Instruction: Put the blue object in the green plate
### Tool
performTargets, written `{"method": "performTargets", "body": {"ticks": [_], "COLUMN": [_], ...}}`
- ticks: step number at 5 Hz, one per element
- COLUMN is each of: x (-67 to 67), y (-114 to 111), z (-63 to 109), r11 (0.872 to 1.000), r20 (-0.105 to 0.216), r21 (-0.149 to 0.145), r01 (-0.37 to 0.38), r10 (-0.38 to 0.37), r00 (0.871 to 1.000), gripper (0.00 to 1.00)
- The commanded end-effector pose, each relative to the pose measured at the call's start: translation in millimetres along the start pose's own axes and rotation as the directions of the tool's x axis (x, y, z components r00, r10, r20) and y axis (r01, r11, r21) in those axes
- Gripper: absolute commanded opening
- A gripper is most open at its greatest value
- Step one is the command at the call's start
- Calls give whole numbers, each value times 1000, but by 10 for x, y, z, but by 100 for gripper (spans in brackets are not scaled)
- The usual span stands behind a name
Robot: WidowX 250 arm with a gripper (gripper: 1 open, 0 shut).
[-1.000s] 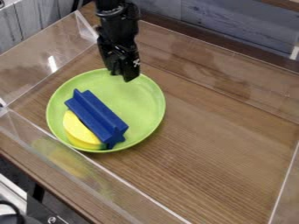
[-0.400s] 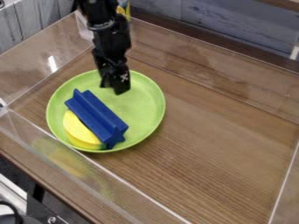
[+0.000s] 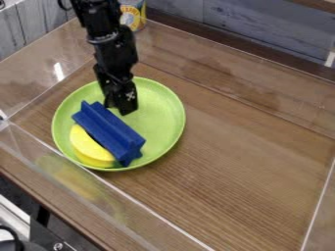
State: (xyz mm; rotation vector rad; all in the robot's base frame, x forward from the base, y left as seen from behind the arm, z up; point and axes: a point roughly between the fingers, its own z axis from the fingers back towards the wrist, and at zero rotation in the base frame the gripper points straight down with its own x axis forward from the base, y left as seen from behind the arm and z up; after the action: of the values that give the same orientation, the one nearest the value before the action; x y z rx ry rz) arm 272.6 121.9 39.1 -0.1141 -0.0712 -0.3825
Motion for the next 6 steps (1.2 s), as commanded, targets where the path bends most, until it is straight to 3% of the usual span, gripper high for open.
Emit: {"method": "performTargets", "body": {"ticks": [1, 3, 5, 6], "x": [-20, -100, -121, -148], "y": [16, -186, -194, -146], "z": [225, 291, 330, 278], "r11": [999, 999, 998, 999], "r20": [41, 39, 27, 30], "r21": [39, 28, 0, -7], "r01": [-28, -38, 59, 31], "r10": [26, 37, -59, -31], "r00": [999, 999, 998, 999], "gripper": [100, 100, 100, 100]}}
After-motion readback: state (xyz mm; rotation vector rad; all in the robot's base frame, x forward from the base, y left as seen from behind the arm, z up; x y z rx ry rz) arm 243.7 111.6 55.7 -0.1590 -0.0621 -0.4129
